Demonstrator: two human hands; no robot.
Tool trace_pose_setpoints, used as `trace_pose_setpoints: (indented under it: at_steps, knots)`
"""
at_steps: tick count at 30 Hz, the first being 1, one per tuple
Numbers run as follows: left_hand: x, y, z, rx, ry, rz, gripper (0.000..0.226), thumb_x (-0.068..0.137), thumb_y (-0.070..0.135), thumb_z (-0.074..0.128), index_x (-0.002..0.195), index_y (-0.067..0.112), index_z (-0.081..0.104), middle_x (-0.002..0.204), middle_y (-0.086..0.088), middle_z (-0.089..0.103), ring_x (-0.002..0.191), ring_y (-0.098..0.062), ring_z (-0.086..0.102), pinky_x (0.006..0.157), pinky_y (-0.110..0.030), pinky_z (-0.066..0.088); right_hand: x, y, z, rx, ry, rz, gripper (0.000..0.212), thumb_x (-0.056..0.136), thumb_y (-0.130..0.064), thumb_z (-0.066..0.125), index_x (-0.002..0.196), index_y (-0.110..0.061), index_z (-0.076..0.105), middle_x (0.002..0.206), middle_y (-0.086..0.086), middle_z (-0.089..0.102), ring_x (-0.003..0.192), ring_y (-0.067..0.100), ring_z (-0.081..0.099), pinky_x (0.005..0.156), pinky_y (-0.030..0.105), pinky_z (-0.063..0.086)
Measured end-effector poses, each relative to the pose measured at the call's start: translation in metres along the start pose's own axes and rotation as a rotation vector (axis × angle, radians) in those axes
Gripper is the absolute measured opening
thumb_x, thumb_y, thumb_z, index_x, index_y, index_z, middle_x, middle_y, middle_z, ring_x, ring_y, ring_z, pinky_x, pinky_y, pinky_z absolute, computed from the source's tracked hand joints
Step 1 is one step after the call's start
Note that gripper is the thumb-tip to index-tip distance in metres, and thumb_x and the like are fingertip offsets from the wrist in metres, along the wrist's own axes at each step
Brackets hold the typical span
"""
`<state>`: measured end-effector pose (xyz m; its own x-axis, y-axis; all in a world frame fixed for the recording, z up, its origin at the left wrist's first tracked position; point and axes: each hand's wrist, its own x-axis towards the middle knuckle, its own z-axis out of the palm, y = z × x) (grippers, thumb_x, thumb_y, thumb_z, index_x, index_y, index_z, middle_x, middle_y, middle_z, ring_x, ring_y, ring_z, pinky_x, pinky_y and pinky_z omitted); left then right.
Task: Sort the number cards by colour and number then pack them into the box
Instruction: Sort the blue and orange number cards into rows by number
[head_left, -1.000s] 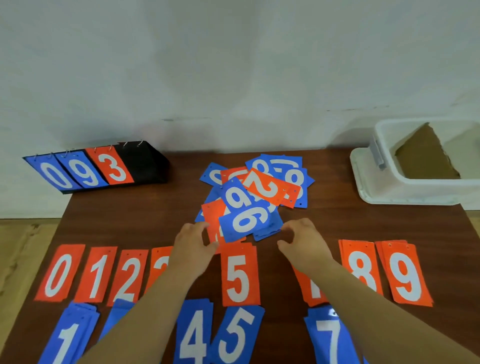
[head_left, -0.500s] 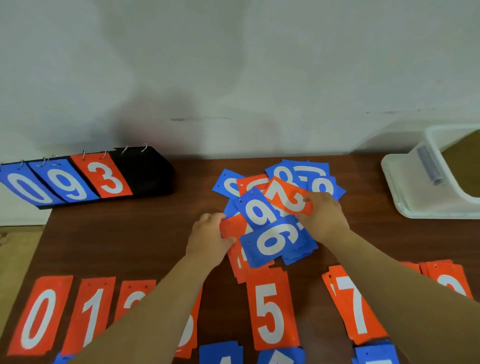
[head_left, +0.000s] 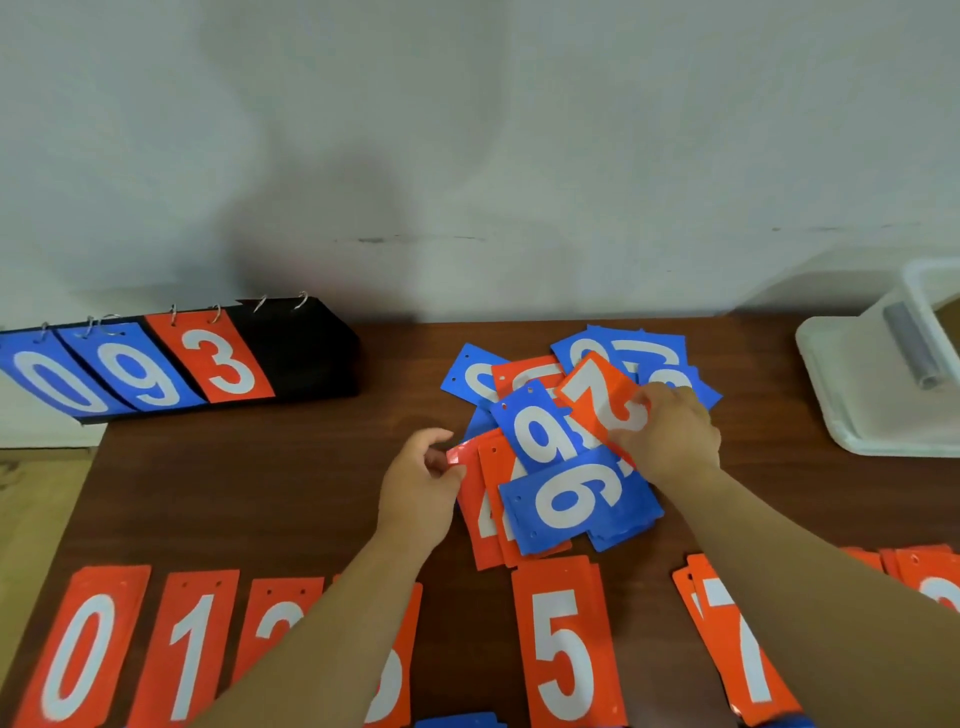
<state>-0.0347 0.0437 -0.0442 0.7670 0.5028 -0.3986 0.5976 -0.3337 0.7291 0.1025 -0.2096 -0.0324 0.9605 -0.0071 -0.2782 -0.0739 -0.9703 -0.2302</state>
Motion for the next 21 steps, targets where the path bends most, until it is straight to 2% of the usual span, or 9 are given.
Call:
trace_pose_setpoints:
  at_steps: [3, 7, 11, 14, 16, 18, 21]
  knots:
    - [0.000, 0.005, -0.010, -0.172, 0.075, -0.085, 0.038, 0.091, 0.021, 0.076, 0.123, 0.031, 0.059, 0.103, 0.009, 0.066, 0.099, -0.011, 0.066, 0.076, -0.029, 0.058, -0.002, 0.005, -0.004, 0.115, 0.018, 0.025, 0.042, 0.088, -0.035, 0.076, 0.125, -0.025, 0.060, 0.132, 0.005, 0.050, 0.101, 0.027, 0.064, 0.081, 0.041, 0.058]
    - [0.000, 0.013, -0.027, -0.371, 0.291, -0.113, 0.031, 0.090, 0.020, 0.076, 0.114, 0.031, 0.060, 0.106, 0.010, 0.069, 0.096, -0.009, 0.068, 0.078, -0.033, 0.060, -0.007, 0.015, -0.013, 0.063, 0.204, 0.052, 0.023, 0.097, -0.027, 0.061, 0.119, -0.030, 0.067, 0.121, 0.003, 0.063, 0.101, 0.025, 0.064, 0.082, 0.043, 0.055]
    - [-0.003, 0.030, -0.049, -0.371, 0.428, -0.051, 0.024, 0.096, 0.021, 0.067, 0.113, 0.037, 0.059, 0.110, 0.011, 0.067, 0.104, -0.012, 0.067, 0.087, -0.041, 0.059, -0.012, 0.019, -0.030, 0.359, 0.245, 0.041, 0.020, 0.101, -0.020, 0.055, 0.117, -0.023, 0.068, 0.122, 0.007, 0.062, 0.104, 0.028, 0.065, 0.081, 0.036, 0.054]
    - [-0.010, 0.045, -0.068, -0.329, 0.441, 0.011, 0.024, 0.100, 0.024, 0.063, 0.117, 0.040, 0.056, 0.109, 0.015, 0.063, 0.107, -0.014, 0.066, 0.089, -0.044, 0.059, -0.024, 0.017, -0.050, 0.573, 0.245, 0.032, 0.022, 0.095, -0.017, 0.061, 0.112, -0.030, 0.066, 0.113, -0.001, 0.068, 0.099, 0.025, 0.068, 0.082, 0.038, 0.056]
    - [-0.019, 0.057, -0.079, -0.330, 0.450, 0.049, 0.023, 0.101, 0.023, 0.061, 0.119, 0.037, 0.058, 0.104, 0.019, 0.061, 0.105, -0.011, 0.064, 0.088, -0.040, 0.058, -0.038, 0.013, -0.065, 0.699, 0.209, 0.024, 0.025, 0.090, -0.015, 0.066, 0.109, -0.032, 0.065, 0.104, -0.007, 0.069, 0.090, 0.021, 0.069, 0.080, 0.038, 0.057]
    - [-0.031, 0.070, -0.087, -0.337, 0.451, 0.078, 0.023, 0.101, 0.023, 0.061, 0.121, 0.034, 0.059, 0.105, 0.018, 0.061, 0.099, -0.007, 0.064, 0.080, -0.029, 0.056, -0.056, 0.011, -0.084, 0.823, 0.168, -0.001, 0.028, 0.088, -0.012, 0.071, 0.110, -0.029, 0.067, 0.099, -0.006, 0.071, 0.084, 0.017, 0.070, 0.074, 0.035, 0.057]
    - [-0.059, 0.089, -0.097, -0.353, 0.427, 0.120, 0.023, 0.101, 0.023, 0.061, 0.122, 0.034, 0.060, 0.102, 0.017, 0.063, 0.089, -0.004, 0.065, 0.066, -0.021, 0.051, -0.090, 0.009, -0.113, 1.045, 0.099, -0.082, 0.031, 0.088, -0.003, 0.071, 0.109, -0.026, 0.068, 0.094, -0.006, 0.075, 0.075, 0.006, 0.072, 0.062, 0.022, 0.056]
